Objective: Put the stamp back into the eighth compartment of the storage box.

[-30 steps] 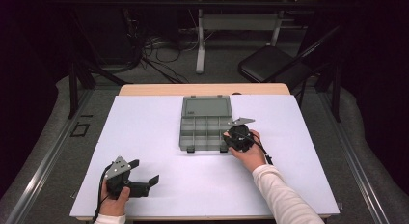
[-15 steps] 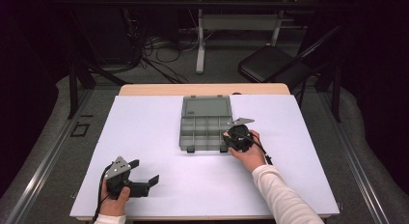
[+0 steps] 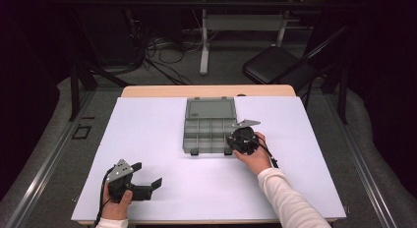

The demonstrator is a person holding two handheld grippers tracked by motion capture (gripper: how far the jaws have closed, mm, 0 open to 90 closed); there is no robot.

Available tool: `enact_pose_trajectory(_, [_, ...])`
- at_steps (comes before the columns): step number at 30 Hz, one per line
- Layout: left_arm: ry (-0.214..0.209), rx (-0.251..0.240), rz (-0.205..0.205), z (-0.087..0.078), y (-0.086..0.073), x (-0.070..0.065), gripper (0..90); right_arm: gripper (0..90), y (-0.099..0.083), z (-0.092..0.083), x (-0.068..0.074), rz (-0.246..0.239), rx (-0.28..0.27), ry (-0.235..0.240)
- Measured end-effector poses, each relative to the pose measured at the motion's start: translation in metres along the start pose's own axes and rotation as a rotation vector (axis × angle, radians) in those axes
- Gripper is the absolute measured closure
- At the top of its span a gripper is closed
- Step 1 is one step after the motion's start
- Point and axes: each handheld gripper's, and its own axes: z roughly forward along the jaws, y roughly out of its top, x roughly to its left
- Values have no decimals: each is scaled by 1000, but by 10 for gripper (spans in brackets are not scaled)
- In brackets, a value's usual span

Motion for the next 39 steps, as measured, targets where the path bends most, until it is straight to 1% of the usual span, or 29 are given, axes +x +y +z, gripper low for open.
enact_pose_trajectory(6, [-2,1,-1,1,0,-1,5,688,2,-10,2,-13,-31,11])
enact_pose_trajectory(8, [-1,1,0,1,0,-1,5,678,3,-12,2,-8,-44,14])
enact_pose_trajectory(19, [-4,3,-3,1,0,0,5,621,4,-20,7,-20,-60,34])
enact_pose_trajectory(23, [-4,5,-4,1,0,0,5,563,4,-23,9,-27,-67,46])
enact_pose_trajectory(24, [-3,5,-6,1,0,0,5,544,4,-24,10,-26,-78,49])
enact_pose_trajectory(26, [-4,4,-7,1,0,0,5,515,4,-26,11,-24,-78,58])
enact_pose_trajectory(29, [-2,5,-9,1,0,0,5,476,5,-28,12,-29,-97,59])
enact_pose_trajectory(34, [-4,5,-9,2,0,0,5,396,5,-32,15,-21,-97,85])
enact_pose_trajectory(37, [-3,6,-9,1,0,0,5,355,5,-35,17,-24,-89,90])
enact_pose_trajectory(39, [-3,5,-9,1,0,0,5,333,4,-36,17,-26,-96,92])
